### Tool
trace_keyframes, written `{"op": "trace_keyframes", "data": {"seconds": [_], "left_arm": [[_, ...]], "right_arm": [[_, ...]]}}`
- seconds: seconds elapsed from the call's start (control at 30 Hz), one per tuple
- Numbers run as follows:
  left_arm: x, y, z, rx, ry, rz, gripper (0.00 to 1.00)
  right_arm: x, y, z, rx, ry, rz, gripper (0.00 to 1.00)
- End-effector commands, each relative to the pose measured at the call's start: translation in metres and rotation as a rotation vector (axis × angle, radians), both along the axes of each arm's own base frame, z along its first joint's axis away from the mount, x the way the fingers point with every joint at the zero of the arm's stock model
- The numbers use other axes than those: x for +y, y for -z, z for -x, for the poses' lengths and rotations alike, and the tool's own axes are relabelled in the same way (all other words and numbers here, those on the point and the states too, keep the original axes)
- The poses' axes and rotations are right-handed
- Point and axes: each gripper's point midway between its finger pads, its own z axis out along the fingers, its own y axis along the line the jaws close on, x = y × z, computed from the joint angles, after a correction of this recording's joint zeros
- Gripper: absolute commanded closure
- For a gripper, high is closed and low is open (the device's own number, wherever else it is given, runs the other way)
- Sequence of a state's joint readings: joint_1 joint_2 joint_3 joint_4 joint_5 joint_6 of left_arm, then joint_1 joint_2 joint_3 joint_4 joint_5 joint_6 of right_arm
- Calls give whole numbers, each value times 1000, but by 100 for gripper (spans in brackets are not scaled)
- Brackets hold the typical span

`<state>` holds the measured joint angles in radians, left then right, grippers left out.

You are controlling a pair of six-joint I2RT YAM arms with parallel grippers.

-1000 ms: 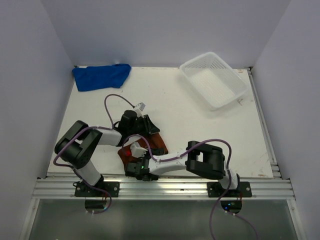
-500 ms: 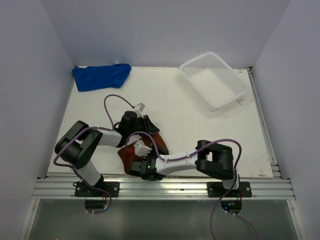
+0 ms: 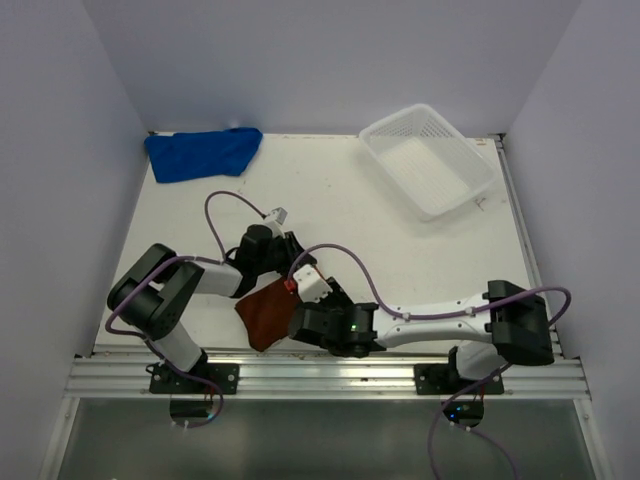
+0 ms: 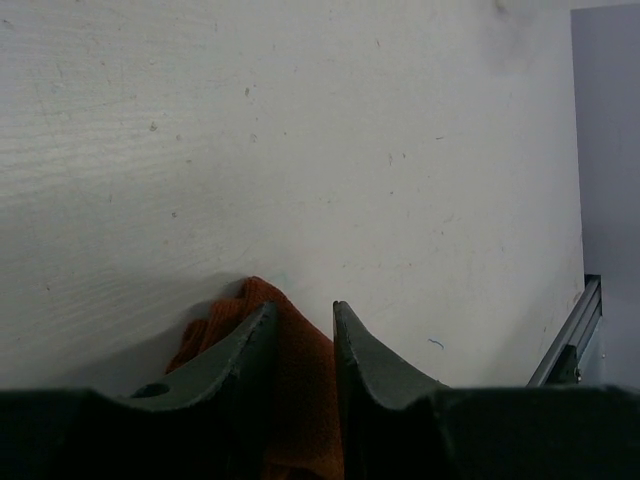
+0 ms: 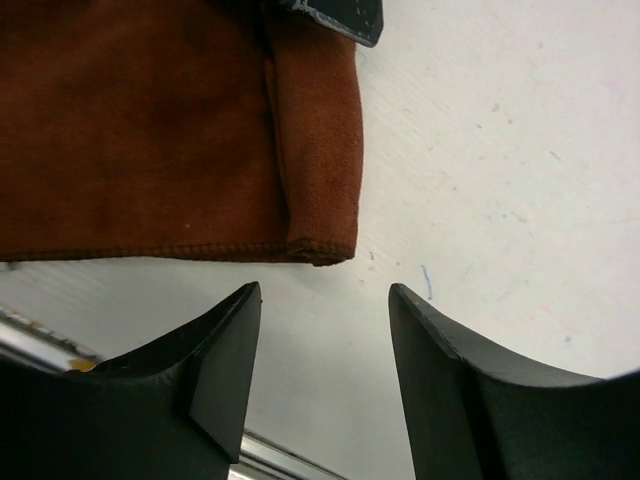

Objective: Roll the towels
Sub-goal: Roll the towel

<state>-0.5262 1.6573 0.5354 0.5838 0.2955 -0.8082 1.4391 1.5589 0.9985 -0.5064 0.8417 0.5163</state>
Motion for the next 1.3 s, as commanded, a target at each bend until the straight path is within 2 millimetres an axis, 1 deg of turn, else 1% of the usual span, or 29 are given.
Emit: {"op": "trace_keyframes", "data": {"seconds": [0.0,0.03,0.07,0.1,0.13,0.17,0.2,0.23,0.27,0.3,0.33,0.43,0.47,0.53,0.6,0.67,0.7,0.8,0.87,0.9,0.93,0.97,1.0,1.03,1.1,1.13,1.2,1.27], "left_arm": [[12,12,6,8,-24,-54,67],[11,11,6,6,-23,-51,67],[11,11,6,6,-21,-51,67],[11,10,6,4,-20,-49,67],[10,10,6,3,-18,-47,67],[10,10,7,3,-18,-46,67],[10,10,7,3,-17,-45,67],[10,12,8,7,-15,-46,67],[10,12,8,6,-13,-47,67],[10,12,9,7,-12,-47,68],[10,12,8,5,-13,-46,68],[9,12,9,3,-11,-44,68],[9,12,9,3,-11,-44,68],[9,12,10,8,-7,-41,68],[8,11,10,4,-6,-40,68],[8,11,9,2,-5,-40,68],[8,12,10,6,-5,-40,68],[9,11,11,4,-2,-43,69],[9,11,11,3,-2,-44,69],[9,11,11,3,-2,-44,69],[9,11,10,1,-1,-44,69],[9,11,11,1,0,-46,69],[9,12,11,4,1,-47,69],[9,11,10,-1,2,-45,69],[8,10,10,-4,1,-46,69],[8,10,10,-2,4,-48,69],[8,9,8,-7,6,-49,72],[6,6,6,-13,7,-51,72]], "right_arm": [[10,-13,4,77,0,-212,42],[11,-16,-5,93,28,-273,42],[15,-16,-4,141,15,-316,42],[14,-16,-6,165,21,-356,42],[10,-19,-19,188,56,-431,42],[14,-17,-17,239,42,-474,42],[13,-18,-21,256,48,-508,41],[9,-19,-31,262,76,-554,41],[12,-17,-29,300,60,-577,41],[11,-15,-31,317,69,-594,41],[10,-15,-37,322,83,-616,41],[12,-7,-40,353,86,-620,41],[12,3,-40,372,94,-606,41],[15,9,-40,404,93,-624,40],[15,22,-41,417,109,-604,41],[12,30,-45,416,127,-583,40],[10,40,-45,425,137,-557,41],[2,57,-49,435,164,-521,41],[-2,63,-50,439,175,-511,41],[-7,71,-50,448,187,-492,44],[-1,68,-53,441,174,-518,48],[-1,71,-51,448,160,-516,50],[-2,74,-51,446,150,-508,60],[-3,77,-49,447,145,-498,65],[-6,80,-49,438,126,-476,71],[-6,78,-50,431,119,-486,79],[-6,79,-47,432,96,-486,87],[-6,77,-46,430,88,-490,100]]}}
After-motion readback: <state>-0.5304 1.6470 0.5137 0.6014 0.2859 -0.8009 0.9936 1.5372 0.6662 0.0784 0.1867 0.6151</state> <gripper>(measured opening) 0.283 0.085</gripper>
